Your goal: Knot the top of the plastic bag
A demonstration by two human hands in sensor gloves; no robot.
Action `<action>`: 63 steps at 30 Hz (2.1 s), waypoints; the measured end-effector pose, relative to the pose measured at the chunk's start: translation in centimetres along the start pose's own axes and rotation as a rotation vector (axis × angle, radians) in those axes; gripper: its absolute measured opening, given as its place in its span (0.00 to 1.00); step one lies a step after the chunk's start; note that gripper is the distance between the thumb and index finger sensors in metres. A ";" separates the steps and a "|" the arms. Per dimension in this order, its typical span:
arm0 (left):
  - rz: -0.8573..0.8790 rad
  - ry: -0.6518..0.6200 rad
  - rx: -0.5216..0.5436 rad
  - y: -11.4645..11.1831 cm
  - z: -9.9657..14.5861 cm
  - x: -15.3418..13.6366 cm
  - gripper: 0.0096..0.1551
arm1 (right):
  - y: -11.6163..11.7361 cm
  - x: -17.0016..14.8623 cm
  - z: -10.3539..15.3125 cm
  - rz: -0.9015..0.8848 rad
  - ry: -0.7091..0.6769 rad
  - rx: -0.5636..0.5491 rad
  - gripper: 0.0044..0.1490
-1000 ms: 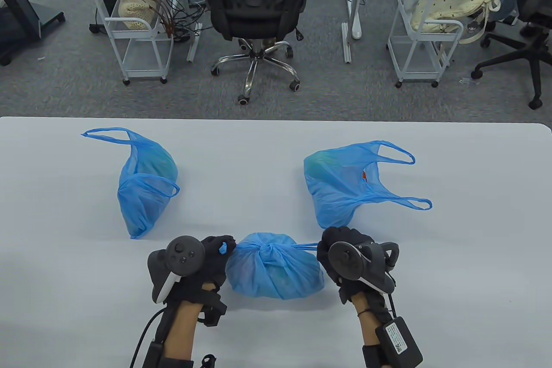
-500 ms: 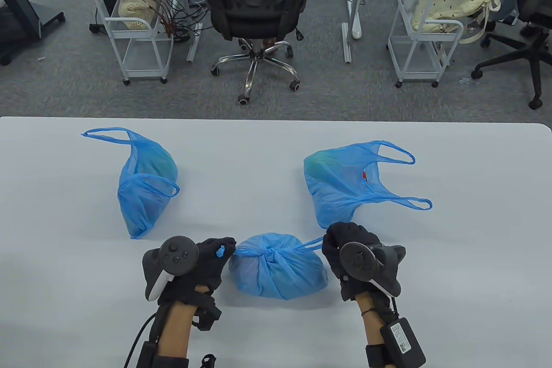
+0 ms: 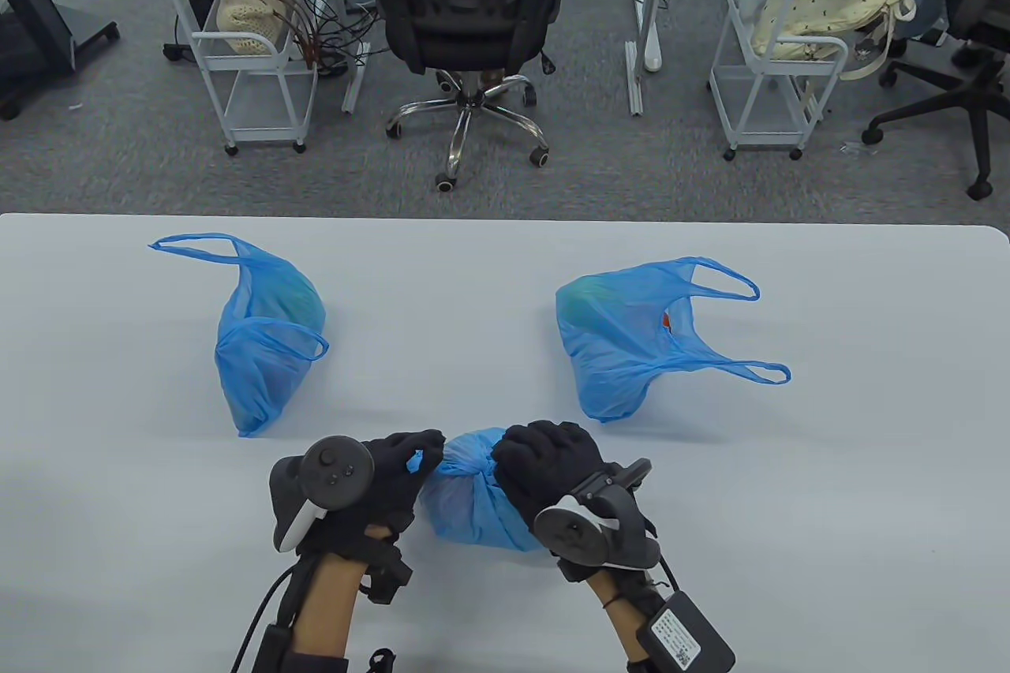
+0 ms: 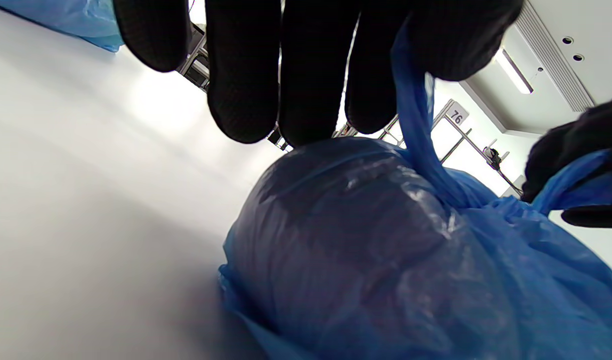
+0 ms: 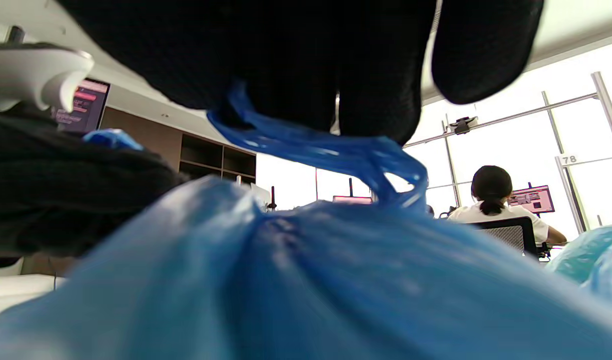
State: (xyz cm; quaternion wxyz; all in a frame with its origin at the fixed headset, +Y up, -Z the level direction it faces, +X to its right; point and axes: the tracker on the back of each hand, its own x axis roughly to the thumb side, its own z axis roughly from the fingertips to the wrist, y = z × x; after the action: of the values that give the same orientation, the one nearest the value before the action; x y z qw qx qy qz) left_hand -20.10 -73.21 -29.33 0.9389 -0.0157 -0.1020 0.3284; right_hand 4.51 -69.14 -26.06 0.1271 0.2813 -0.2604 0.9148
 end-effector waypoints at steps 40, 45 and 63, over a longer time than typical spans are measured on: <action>-0.023 0.018 0.051 0.5 0.1 -0.6 0.32 | 1.8 0.6 -0.4 0.023 0.029 0.152 0.22; 0.020 0.019 0.074 0.9 0.2 -0.8 0.34 | -1.0 -2.4 -0.6 -0.152 0.206 -0.025 0.22; -0.023 0.043 0.050 0.5 -0.2 -1.1 0.32 | -16.4 -24.2 5.8 -0.378 1.010 -0.670 0.24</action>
State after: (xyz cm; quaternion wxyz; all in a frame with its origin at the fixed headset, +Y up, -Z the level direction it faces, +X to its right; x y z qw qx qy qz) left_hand -21.26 -73.48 -29.76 0.9447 0.0019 -0.0735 0.3196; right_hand 32.93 -60.80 -29.43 0.4747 -0.1989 -0.3864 0.7654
